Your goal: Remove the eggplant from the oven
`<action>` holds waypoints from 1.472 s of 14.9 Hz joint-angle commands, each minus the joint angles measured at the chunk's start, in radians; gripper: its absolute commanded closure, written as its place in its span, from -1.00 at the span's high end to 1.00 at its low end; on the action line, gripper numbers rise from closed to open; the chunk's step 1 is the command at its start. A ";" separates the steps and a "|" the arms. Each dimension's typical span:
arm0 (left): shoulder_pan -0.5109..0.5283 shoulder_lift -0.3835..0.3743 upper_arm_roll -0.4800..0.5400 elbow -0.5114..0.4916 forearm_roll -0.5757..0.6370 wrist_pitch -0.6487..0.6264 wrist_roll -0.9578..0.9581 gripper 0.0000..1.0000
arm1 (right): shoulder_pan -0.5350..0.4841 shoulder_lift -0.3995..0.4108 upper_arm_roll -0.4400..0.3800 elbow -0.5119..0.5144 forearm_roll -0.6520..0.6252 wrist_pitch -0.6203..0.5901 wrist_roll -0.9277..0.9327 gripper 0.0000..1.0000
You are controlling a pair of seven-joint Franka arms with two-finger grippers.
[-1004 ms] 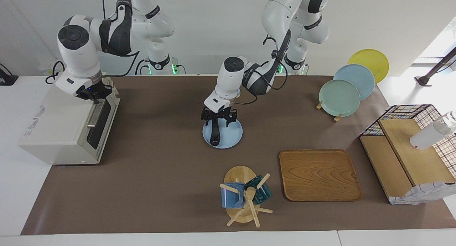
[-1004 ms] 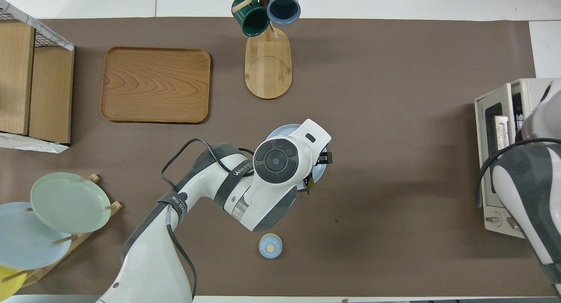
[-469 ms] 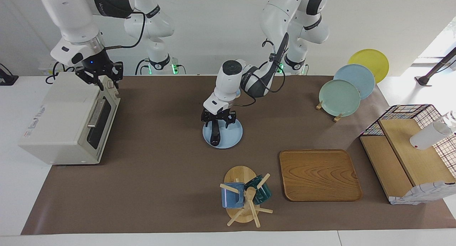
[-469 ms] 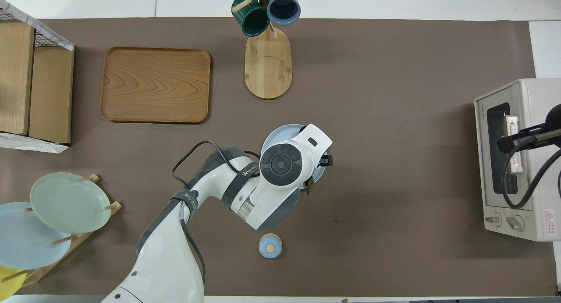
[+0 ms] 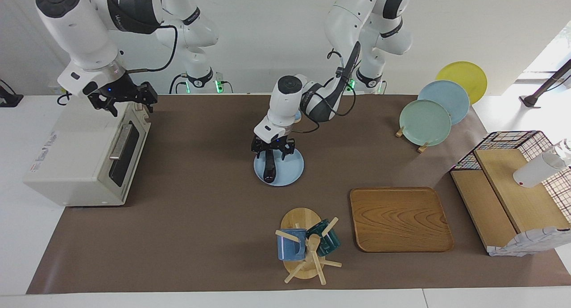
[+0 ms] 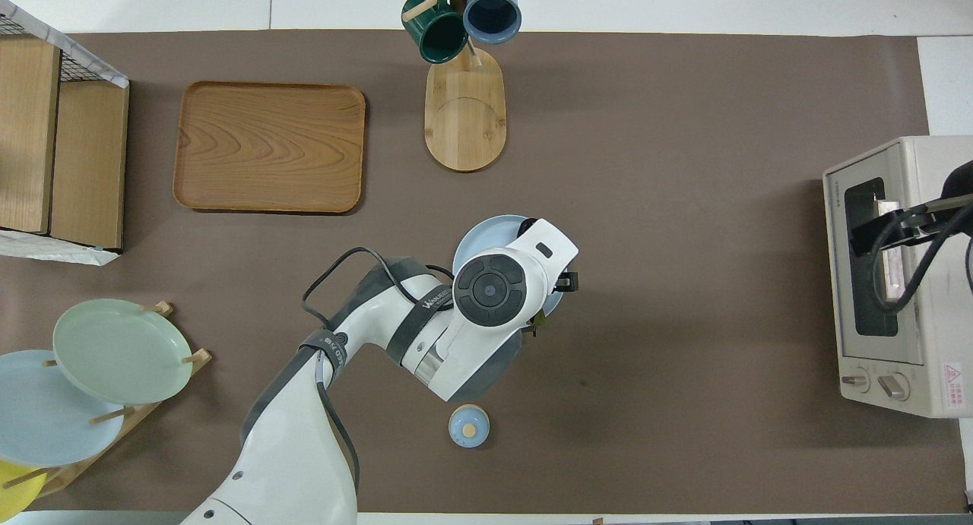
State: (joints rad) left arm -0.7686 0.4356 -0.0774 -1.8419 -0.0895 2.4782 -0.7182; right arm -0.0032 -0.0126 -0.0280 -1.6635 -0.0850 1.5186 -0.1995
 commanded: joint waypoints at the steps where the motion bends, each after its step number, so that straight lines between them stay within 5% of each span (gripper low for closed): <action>1: -0.015 -0.005 0.016 -0.025 0.024 0.028 -0.021 1.00 | -0.009 -0.010 0.003 -0.001 0.030 -0.005 0.019 1.00; 5: -0.015 -0.008 0.018 -0.036 0.024 0.028 -0.023 0.87 | -0.001 -0.026 0.006 -0.001 0.031 -0.008 0.014 1.00; 11: -0.006 -0.009 0.019 -0.030 0.024 0.016 -0.021 0.38 | -0.012 -0.026 0.006 -0.001 0.031 -0.009 0.014 1.00; 22: 0.012 -0.069 0.045 -0.016 0.024 -0.070 -0.012 -1.00 | -0.011 -0.026 0.006 -0.001 0.031 -0.009 0.014 1.00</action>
State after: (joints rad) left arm -0.7656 0.4075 -0.0384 -1.8507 -0.0889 2.4543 -0.7198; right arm -0.0054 -0.0301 -0.0240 -1.6634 -0.0841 1.5186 -0.1964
